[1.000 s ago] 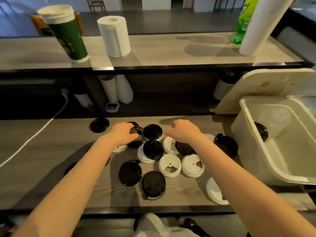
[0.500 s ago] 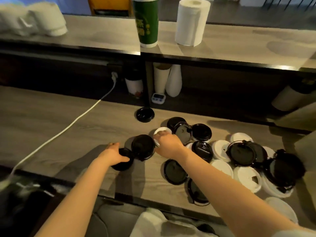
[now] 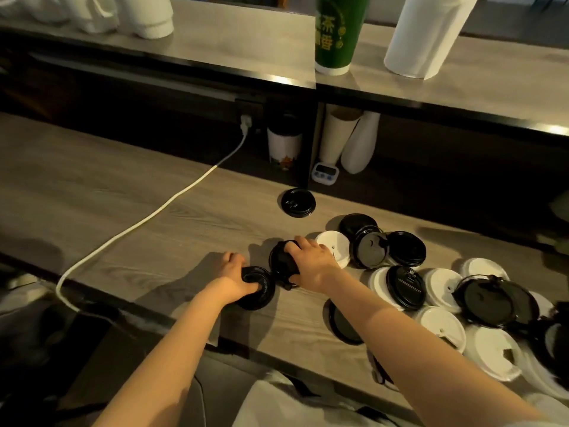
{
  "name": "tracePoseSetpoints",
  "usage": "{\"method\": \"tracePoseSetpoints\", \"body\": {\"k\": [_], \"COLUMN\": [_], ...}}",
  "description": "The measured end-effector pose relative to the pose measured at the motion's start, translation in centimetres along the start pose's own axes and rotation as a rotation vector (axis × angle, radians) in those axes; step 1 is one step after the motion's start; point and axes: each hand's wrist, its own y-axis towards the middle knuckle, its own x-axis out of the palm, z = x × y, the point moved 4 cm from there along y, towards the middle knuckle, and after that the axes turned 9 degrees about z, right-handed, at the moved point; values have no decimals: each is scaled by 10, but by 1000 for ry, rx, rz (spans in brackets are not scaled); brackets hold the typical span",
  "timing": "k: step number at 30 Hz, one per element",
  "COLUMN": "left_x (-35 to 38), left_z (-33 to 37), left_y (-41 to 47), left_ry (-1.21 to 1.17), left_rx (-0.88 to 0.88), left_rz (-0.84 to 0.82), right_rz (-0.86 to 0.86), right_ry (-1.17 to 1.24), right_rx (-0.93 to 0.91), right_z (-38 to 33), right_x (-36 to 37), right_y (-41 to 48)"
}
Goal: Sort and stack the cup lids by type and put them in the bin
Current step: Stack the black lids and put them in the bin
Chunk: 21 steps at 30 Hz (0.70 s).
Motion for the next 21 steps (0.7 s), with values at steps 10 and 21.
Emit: {"method": "tracePoseSetpoints", "body": {"k": [10, 21], "left_x": [-1, -49], "left_z": [5, 15], "left_y": [-4, 50], "left_ry": [205, -563], "left_rx": [109, -110], "left_rz": [17, 235], "right_rz": [52, 185], "right_ry": [45, 439], "right_rx": [-25, 317], "right_z": [13, 47], "right_x": [-8, -34], "right_y": [1, 82]}}
